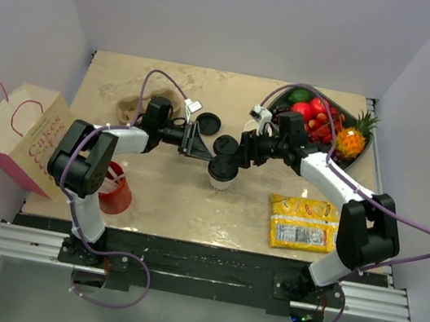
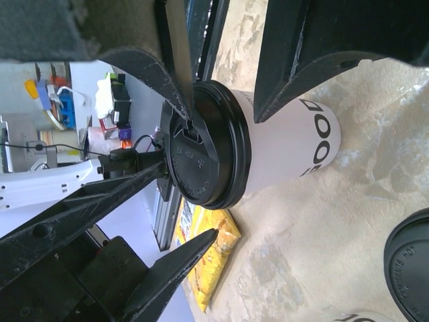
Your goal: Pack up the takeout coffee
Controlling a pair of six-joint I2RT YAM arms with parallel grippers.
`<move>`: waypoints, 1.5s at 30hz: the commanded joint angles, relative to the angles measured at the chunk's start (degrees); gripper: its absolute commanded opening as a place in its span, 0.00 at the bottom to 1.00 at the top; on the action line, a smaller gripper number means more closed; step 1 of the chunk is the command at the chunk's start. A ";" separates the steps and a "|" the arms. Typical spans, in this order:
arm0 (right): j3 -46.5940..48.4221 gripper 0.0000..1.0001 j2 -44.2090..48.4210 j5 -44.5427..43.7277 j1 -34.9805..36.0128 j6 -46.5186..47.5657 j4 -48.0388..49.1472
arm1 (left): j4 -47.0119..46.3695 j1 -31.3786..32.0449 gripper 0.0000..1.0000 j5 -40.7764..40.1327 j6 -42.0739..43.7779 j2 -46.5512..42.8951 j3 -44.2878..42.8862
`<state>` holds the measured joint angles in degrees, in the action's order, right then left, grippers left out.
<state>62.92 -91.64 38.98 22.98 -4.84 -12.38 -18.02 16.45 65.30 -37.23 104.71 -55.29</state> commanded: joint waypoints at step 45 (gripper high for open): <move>-8.77 0.60 -2.75 4.78 0.31 3.88 3.94 | 5.19 1.13 0.42 0.53 7.53 4.28 -2.19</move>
<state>56.88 -91.94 43.92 23.14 -3.40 -8.80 -13.52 17.39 68.05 -31.88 107.18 -57.49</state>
